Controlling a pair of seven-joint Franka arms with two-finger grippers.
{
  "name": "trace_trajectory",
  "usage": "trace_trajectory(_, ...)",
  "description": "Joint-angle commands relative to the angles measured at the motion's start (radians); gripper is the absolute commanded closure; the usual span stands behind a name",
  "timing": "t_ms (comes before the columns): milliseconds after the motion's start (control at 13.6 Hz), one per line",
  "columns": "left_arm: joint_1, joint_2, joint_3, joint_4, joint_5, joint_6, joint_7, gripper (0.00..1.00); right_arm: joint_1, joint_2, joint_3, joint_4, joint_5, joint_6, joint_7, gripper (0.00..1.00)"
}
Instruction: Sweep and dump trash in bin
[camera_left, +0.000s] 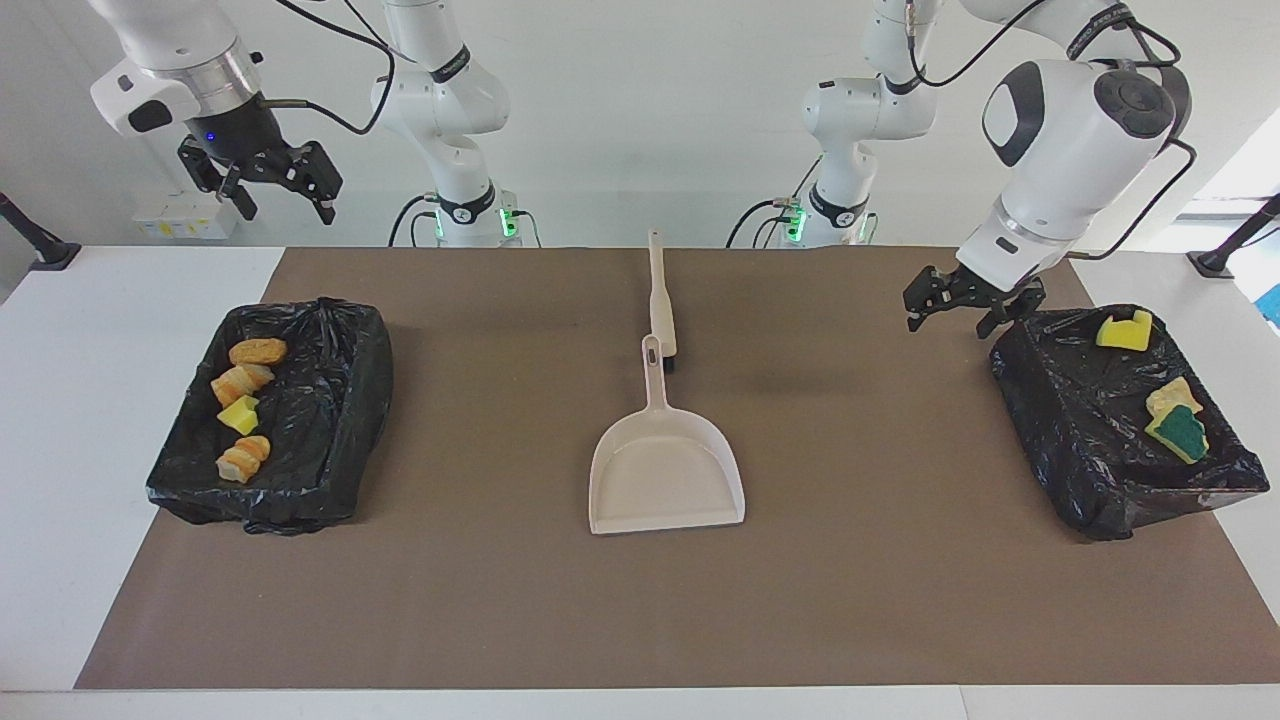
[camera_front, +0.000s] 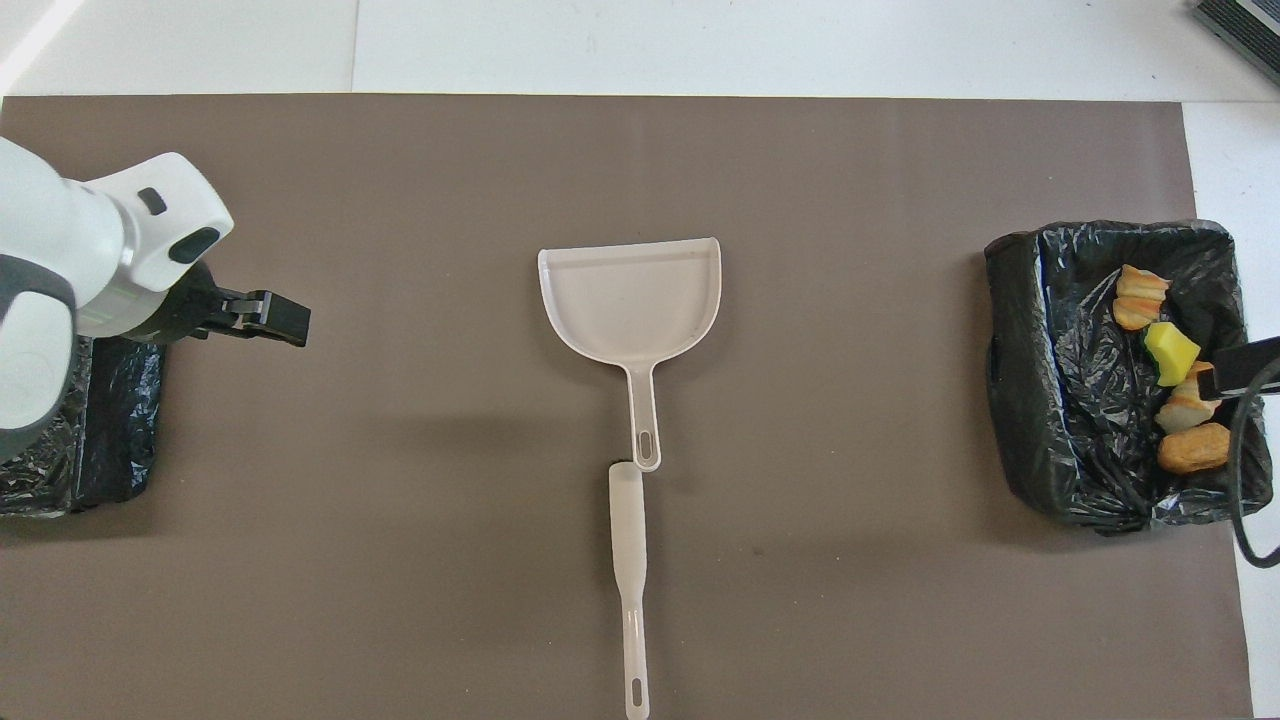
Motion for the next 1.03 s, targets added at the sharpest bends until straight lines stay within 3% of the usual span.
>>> trace_trajectory(0,0.003,-0.038,-0.003,-0.004,0.009,-0.057,0.033,0.00,-0.001,-0.023,-0.001,-0.025,0.013,0.008,-0.014,0.00)
trace_trajectory(589,0.006,-0.060,0.004,0.109,0.076,-0.206,0.054,0.00,-0.001,-0.023,-0.001,-0.026,0.013,0.008,-0.012,0.00)
trace_trajectory(958,0.006,-0.060,0.004,0.105,0.066,-0.191,0.079,0.00,-0.001,-0.023,-0.001,-0.025,0.013,0.008,-0.014,0.00)
